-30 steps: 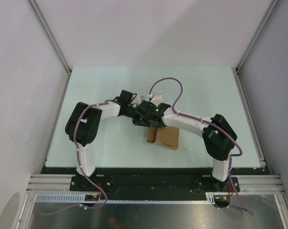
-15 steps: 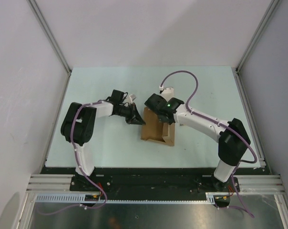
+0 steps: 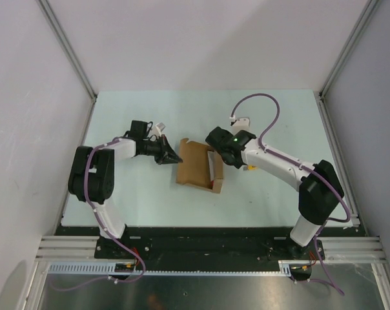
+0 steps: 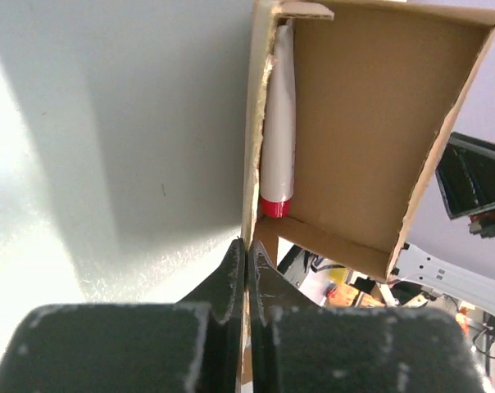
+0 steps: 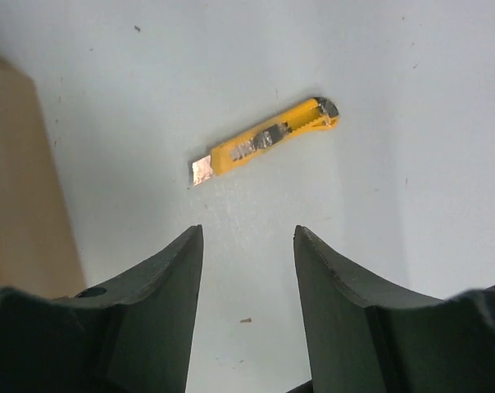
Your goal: Unpack the express box
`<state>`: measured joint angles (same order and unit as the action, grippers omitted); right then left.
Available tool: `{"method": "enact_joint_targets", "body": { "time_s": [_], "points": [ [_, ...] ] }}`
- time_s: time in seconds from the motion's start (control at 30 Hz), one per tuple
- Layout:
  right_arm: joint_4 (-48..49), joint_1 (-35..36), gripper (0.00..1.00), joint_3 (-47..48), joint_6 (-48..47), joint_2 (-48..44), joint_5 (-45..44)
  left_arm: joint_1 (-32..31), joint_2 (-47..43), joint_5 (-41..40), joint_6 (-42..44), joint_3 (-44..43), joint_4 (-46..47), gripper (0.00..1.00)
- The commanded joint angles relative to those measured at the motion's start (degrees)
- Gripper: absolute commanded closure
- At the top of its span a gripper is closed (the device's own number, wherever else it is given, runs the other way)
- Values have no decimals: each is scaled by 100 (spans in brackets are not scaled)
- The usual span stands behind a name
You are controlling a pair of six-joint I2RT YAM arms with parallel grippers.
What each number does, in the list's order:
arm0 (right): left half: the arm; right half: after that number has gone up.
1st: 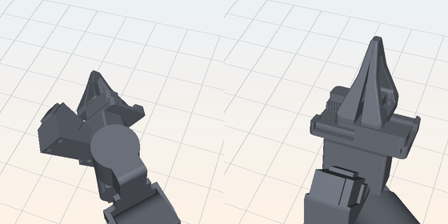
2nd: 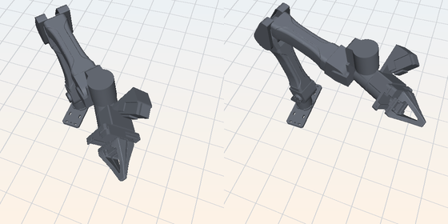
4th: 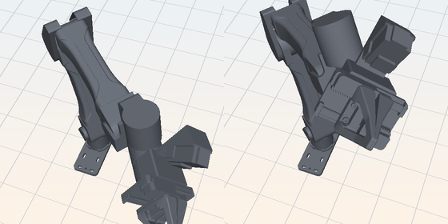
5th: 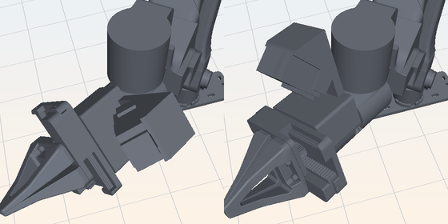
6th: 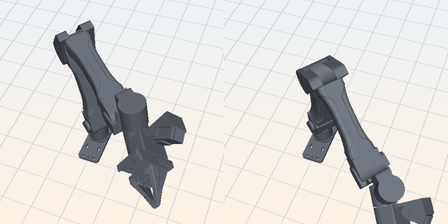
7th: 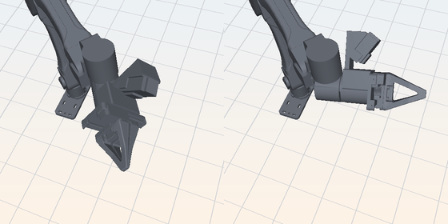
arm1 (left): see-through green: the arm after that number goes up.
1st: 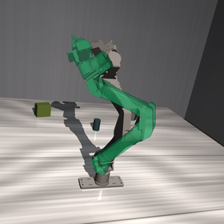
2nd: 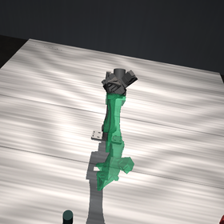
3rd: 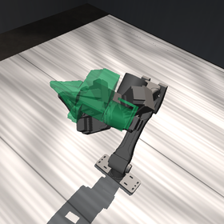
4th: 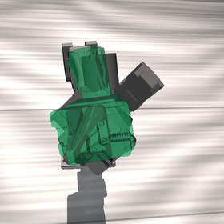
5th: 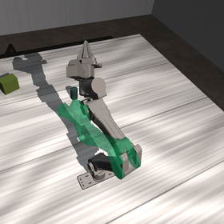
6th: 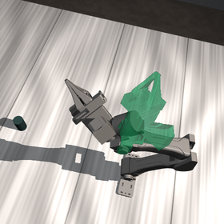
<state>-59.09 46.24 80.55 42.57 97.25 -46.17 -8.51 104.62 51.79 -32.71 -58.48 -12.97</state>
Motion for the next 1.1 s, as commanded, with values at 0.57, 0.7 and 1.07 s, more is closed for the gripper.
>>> {"method": "enact_joint_targets", "body": {
  "time_s": [0.57,0.7,1.07],
  "points": [
    [3133,307,55,145,-2122,-84,2675,34,-592,437,353,-120,146,100],
    [2939,158,55,154,-1875,250,2850,25,-627,367,370,-50,146,100],
    [2016,-458,56,373,-1576,452,2289,34,-504,42,221,3,137,100]
  ]
}}
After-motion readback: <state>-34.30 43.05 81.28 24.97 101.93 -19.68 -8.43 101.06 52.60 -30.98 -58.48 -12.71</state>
